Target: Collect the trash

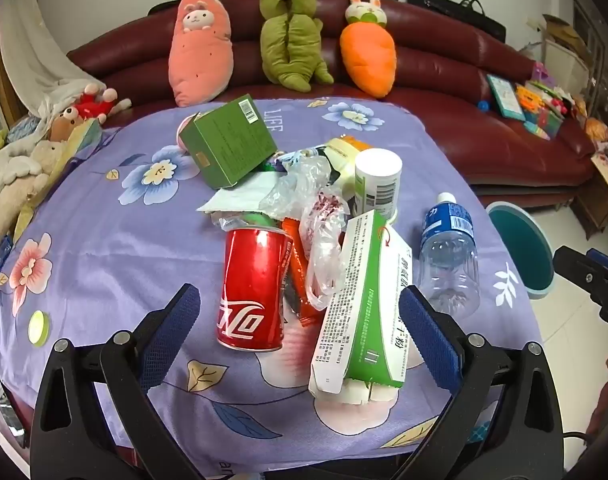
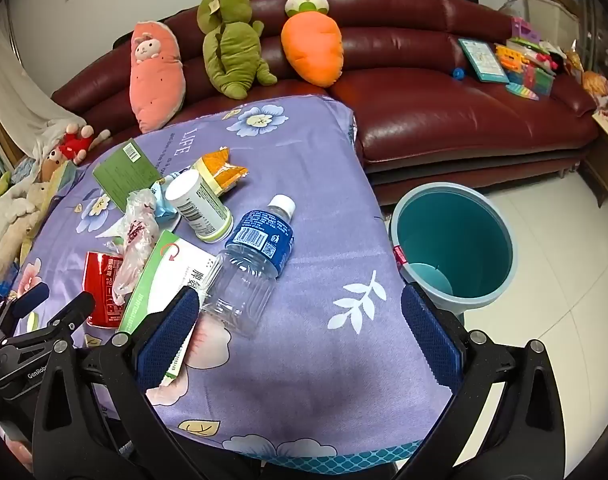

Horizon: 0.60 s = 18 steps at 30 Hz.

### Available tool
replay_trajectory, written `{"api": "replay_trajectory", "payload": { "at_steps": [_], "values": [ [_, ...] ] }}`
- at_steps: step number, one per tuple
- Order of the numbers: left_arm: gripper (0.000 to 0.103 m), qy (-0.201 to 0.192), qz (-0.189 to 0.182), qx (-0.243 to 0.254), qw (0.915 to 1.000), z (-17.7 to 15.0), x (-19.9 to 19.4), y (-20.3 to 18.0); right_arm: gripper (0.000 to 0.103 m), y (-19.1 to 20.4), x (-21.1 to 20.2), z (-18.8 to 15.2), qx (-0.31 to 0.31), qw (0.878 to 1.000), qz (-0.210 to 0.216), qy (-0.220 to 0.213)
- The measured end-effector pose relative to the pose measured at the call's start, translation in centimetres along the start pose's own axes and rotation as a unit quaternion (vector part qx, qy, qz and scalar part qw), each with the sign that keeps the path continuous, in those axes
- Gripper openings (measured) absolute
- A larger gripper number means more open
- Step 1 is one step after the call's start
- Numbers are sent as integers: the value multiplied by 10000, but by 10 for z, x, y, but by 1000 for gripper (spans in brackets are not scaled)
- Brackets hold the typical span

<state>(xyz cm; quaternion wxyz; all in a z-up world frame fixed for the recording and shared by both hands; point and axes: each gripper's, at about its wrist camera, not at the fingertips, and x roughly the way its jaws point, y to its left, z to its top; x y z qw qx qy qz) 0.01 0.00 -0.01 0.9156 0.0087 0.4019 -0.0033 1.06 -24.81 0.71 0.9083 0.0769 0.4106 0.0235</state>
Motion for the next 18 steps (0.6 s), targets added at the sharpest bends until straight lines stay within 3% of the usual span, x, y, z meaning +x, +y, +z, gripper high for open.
{"api": "replay_trajectory", "payload": {
  "at_steps": [18],
  "values": [
    [100, 47, -60, 47, 10000, -4, 5, -4, 97, -5, -2, -1, 14, 10000, -71, -34]
  ]
}}
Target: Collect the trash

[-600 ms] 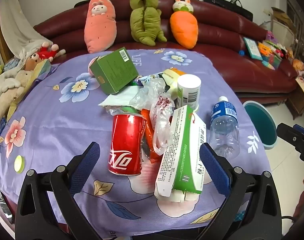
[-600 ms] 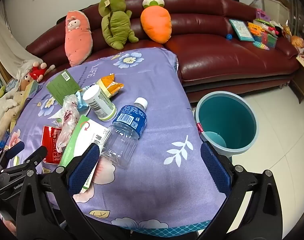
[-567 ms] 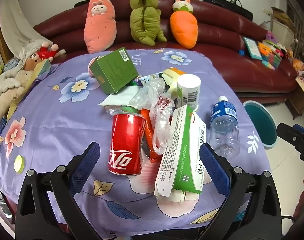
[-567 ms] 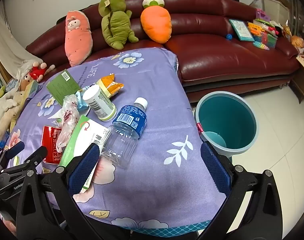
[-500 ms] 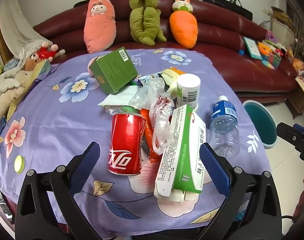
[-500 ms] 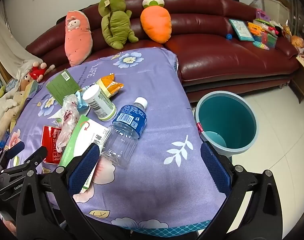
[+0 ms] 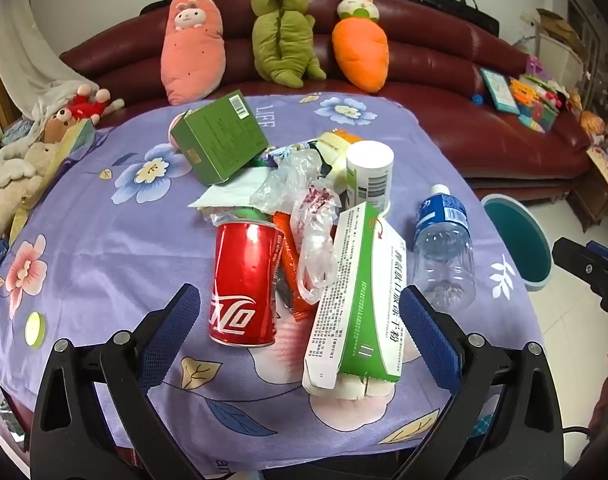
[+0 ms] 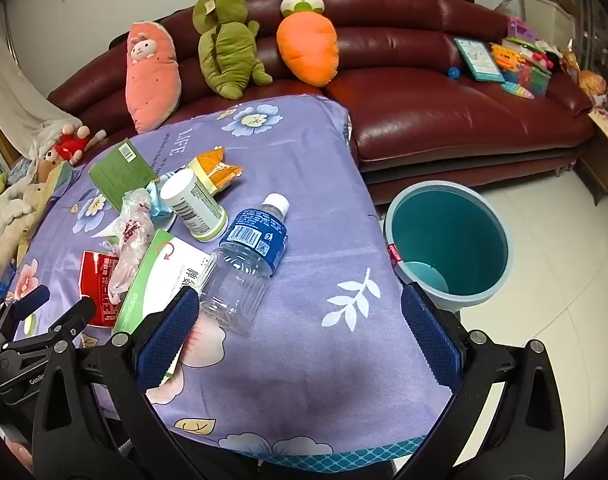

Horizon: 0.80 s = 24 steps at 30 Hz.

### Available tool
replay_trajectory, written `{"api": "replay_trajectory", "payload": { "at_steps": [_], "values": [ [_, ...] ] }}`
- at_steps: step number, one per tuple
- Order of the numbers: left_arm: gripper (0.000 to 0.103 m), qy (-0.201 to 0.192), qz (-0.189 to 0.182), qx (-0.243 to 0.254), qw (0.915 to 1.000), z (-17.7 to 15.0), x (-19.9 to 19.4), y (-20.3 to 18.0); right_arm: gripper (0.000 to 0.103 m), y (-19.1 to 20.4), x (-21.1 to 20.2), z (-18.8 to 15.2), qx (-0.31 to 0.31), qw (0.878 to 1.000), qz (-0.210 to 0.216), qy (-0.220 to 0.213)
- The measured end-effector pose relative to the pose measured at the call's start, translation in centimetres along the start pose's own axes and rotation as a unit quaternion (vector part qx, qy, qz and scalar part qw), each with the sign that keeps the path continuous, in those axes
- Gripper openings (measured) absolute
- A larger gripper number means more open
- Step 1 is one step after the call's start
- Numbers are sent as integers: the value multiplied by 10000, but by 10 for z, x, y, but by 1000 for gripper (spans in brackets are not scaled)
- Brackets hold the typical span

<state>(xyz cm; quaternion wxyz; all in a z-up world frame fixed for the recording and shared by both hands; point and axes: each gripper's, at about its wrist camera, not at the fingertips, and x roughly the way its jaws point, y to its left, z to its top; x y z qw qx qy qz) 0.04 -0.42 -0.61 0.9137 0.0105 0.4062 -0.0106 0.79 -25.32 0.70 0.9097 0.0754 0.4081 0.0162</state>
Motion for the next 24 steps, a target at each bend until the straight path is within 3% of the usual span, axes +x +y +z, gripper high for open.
{"api": "replay_trajectory", "payload": {
  "at_steps": [24],
  "values": [
    [100, 93, 13, -192, 9998, 4, -3, 16, 97, 0, -11, 0, 0, 9999, -97, -52]
  ]
}}
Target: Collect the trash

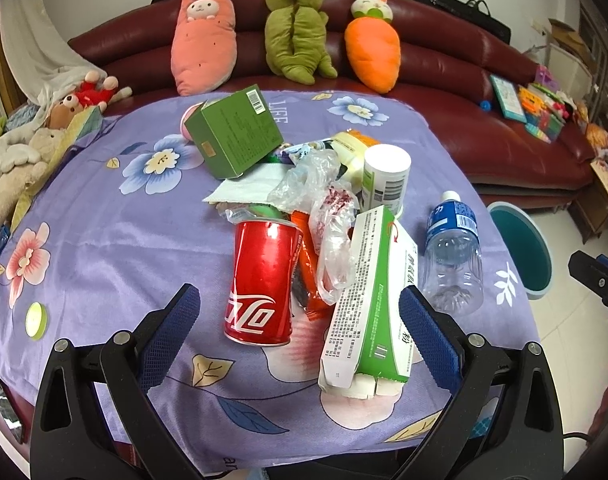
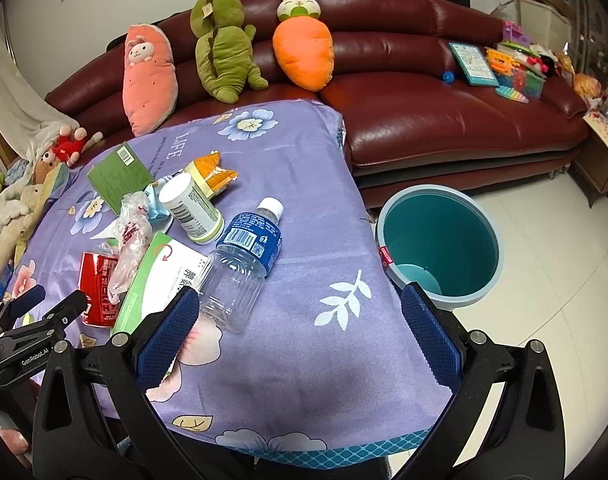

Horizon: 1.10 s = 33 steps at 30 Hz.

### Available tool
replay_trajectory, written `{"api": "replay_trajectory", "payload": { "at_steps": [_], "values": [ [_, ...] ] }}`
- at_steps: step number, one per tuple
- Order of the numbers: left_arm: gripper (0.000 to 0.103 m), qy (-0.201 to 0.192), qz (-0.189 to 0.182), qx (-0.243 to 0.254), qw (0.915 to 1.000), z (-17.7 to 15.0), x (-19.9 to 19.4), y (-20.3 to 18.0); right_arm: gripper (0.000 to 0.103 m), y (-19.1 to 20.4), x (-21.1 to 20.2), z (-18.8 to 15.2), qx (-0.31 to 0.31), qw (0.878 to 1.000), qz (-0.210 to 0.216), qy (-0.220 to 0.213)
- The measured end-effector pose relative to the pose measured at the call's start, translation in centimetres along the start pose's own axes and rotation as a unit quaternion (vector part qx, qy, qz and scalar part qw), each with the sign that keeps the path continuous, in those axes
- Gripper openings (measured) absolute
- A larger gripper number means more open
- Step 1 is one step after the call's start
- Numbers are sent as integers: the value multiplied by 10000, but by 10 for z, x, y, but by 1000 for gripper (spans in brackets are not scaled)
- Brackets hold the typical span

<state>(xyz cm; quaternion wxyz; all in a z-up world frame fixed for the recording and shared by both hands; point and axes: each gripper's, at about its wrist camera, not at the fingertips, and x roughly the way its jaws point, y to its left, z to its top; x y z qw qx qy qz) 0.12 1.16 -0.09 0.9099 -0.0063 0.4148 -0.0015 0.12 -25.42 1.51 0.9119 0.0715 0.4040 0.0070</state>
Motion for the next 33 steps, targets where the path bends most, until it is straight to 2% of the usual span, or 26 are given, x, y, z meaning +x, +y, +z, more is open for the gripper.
{"api": "replay_trajectory", "payload": {
  "at_steps": [24, 33],
  "values": [
    [100, 84, -34, 32, 10000, 1, -2, -5, 97, 2, -3, 5, -7, 10000, 26, 17],
    [100, 324, -351, 217, 9986, 6, 7, 1, 97, -10, -1, 6, 132, 9999, 56, 49]
  ]
}}
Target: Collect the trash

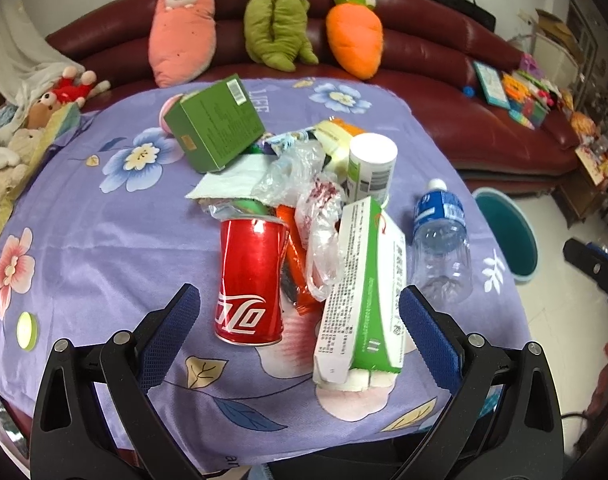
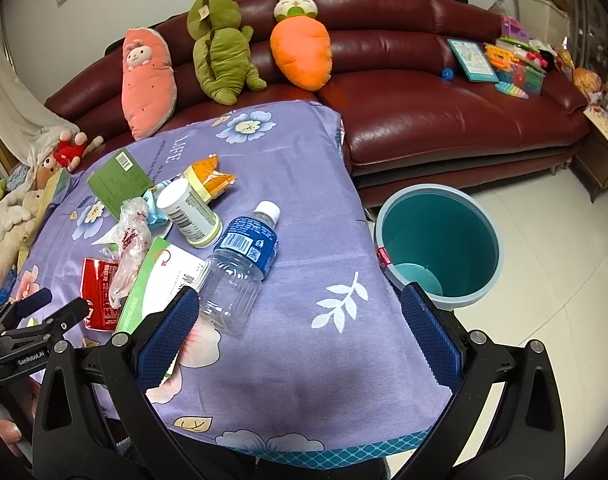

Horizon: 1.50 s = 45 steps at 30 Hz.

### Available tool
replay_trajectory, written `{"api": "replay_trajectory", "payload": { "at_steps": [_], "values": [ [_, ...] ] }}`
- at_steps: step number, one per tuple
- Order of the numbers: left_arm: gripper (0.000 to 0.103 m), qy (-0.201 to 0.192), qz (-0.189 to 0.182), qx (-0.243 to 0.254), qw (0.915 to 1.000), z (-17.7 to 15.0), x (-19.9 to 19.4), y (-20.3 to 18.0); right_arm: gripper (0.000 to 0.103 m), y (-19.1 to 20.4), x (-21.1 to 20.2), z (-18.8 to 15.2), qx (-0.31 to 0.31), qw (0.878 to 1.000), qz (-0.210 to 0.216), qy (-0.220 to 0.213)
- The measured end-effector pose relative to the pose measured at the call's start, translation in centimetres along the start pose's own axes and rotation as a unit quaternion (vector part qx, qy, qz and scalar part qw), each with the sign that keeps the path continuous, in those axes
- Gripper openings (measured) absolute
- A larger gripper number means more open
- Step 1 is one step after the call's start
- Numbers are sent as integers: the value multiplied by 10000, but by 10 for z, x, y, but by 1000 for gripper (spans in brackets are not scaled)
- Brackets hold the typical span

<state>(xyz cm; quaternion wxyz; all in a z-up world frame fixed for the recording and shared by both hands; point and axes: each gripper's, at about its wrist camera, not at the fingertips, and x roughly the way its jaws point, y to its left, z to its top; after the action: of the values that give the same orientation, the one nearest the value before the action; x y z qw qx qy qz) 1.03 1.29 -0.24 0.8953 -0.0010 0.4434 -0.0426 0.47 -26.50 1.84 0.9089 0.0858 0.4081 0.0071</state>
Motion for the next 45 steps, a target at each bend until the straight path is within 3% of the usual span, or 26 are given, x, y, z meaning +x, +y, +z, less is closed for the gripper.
{"api": "replay_trajectory", "payload": {
  "at_steps": [3, 12, 16, 22, 24, 26, 39, 43, 44, 45],
  "values": [
    [100, 117, -78, 152, 9998, 0, 5, 1, 97, -6, 5, -2, 86, 9999, 23, 54],
    [98, 638, -862, 628, 9923, 0, 27, -19, 97, -21, 20, -10, 250, 9995, 56, 207],
    [95, 781, -766, 767, 9910, -7, 39, -24, 97, -34, 32, -13, 461, 9983, 48, 342],
    [74, 1144, -823, 803, 9868, 1, 65, -25, 97, -45, 51, -15, 628, 9964, 101, 558],
    [58, 1278, -954, 784, 9841, 2, 70, -27, 97, -46, 56, -15, 616, 9960, 118, 631],
    [55, 1303, -1063, 845, 9821, 0, 70, -32, 97, -45, 64, -11, 600, 9952, 169, 749],
    [56, 1253, -1665, 729, 9753, -1, 84, -17, 96, 29, 124, 34, 60, 9873, 800, 1370],
    [57, 1296, -1800, 665, 9728, -1, 85, -10, 89, 39, 151, 33, 69, 9800, 942, 1753],
    [57, 1285, -1820, 654, 9727, -1, 85, -10, 77, 40, 156, 31, 48, 9786, 942, 1827],
    [57, 1283, -1828, 643, 9726, -1, 84, -11, 71, 39, 161, 28, 67, 9761, 1035, 1912]
  ]
}}
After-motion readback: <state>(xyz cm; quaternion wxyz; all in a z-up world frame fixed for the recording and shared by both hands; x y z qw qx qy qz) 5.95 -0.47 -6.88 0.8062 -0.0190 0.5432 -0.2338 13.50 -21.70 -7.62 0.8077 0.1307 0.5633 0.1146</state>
